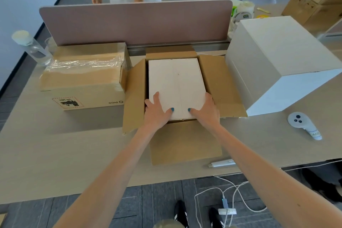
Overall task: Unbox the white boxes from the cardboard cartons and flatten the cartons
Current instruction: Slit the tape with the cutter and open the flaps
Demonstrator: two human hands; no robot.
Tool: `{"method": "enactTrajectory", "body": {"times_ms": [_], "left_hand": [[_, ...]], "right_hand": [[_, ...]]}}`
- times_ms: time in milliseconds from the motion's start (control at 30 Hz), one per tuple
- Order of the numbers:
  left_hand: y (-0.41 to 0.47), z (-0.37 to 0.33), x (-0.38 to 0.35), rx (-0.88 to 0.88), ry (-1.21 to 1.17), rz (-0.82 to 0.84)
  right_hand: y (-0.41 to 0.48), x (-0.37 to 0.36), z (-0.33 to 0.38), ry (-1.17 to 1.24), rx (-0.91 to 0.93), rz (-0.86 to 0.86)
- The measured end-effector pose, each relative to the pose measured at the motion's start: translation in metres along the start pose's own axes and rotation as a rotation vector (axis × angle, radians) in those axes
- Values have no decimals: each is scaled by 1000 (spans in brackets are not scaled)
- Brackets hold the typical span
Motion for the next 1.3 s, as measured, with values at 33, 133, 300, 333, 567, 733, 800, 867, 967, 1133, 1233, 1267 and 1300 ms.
{"method": "enactTrajectory", "body": {"times_ms": [33, 133, 300, 333, 567, 733, 800, 867, 967, 1133, 1233, 1267, 1300], "left_hand": [[0, -1, 2, -6, -15, -35], [-2, -5, 7, -19, -77, -93], [-5, -13, 26, -48, -99, -197], [-6, -16, 32, -54, -89, -221], [-23, -37, 62, -97, -111, -295], [-34, -56, 82, -114, -139, -294], [-40, -66, 93, -135, -164, -307], [-48, -78, 107, -150, -172, -327], [-65, -102, 131, -150, -154, -374], [-96, -155, 162, -232, -123, -473], [-112, -196, 176, -284, -93, -523], [-116, -211, 180, -306, -81, -538], [-121, -226, 183, -331, -73, -553]], "right_hand": [[0, 1, -1, 27, 11, 7], [-1, 3, 1, 93, 62, 38], [0, 8, 10, 154, 136, 46], [1, 9, 13, 153, 151, 41], [-2, 21, 30, 153, 233, 55], [-10, 50, 44, 203, 278, 15], [-16, 67, 54, 217, 308, -8], [-23, 86, 65, 227, 337, -38], [-31, 123, 86, 247, 392, -92], [-42, 194, 117, 267, 498, -148], [-48, 235, 121, 266, 531, -184], [-48, 248, 120, 268, 533, -192], [-48, 261, 118, 278, 535, -204]]}}
Point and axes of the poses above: each hand's wrist, its own y-axis towards the middle knuckle, its own x-axis out of the back of the hand, z = x × y, the point moved 10 cm from there along y, towards the middle knuckle
